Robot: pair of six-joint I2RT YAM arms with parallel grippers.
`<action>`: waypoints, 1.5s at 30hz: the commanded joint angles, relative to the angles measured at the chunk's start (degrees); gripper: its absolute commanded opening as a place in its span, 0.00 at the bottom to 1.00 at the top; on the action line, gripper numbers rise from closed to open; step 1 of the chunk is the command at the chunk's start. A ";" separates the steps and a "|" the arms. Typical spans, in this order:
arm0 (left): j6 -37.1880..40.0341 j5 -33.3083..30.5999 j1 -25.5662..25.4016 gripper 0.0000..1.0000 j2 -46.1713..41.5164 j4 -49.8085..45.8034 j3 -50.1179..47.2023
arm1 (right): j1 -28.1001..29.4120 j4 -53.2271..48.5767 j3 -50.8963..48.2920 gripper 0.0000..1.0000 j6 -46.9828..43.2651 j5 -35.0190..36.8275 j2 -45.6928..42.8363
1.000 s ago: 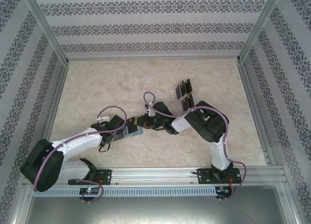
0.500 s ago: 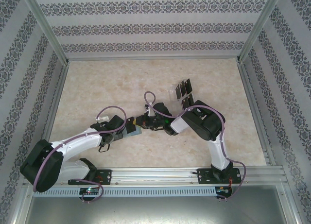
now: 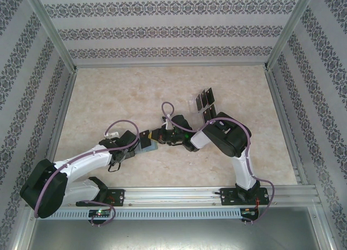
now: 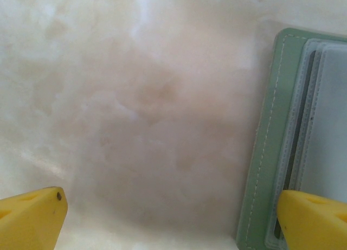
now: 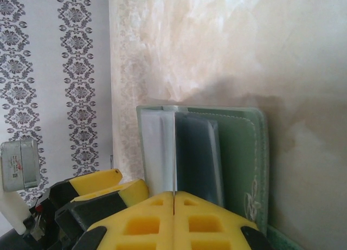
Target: Put the credit cards into the card holder
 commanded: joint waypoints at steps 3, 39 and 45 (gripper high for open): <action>-1.53 -1.35 -0.61 1.00 0.68 -2.31 -0.67 | 0.77 2.46 0.04 0.00 0.77 -1.36 0.97; -1.89 -1.01 -0.61 1.00 0.37 -2.39 -0.89 | 3.40 -1.01 3.94 0.00 0.77 -0.37 4.12; -1.52 -0.66 -0.61 1.00 -0.99 -2.97 0.19 | 3.41 -2.01 4.08 0.00 0.62 0.70 5.08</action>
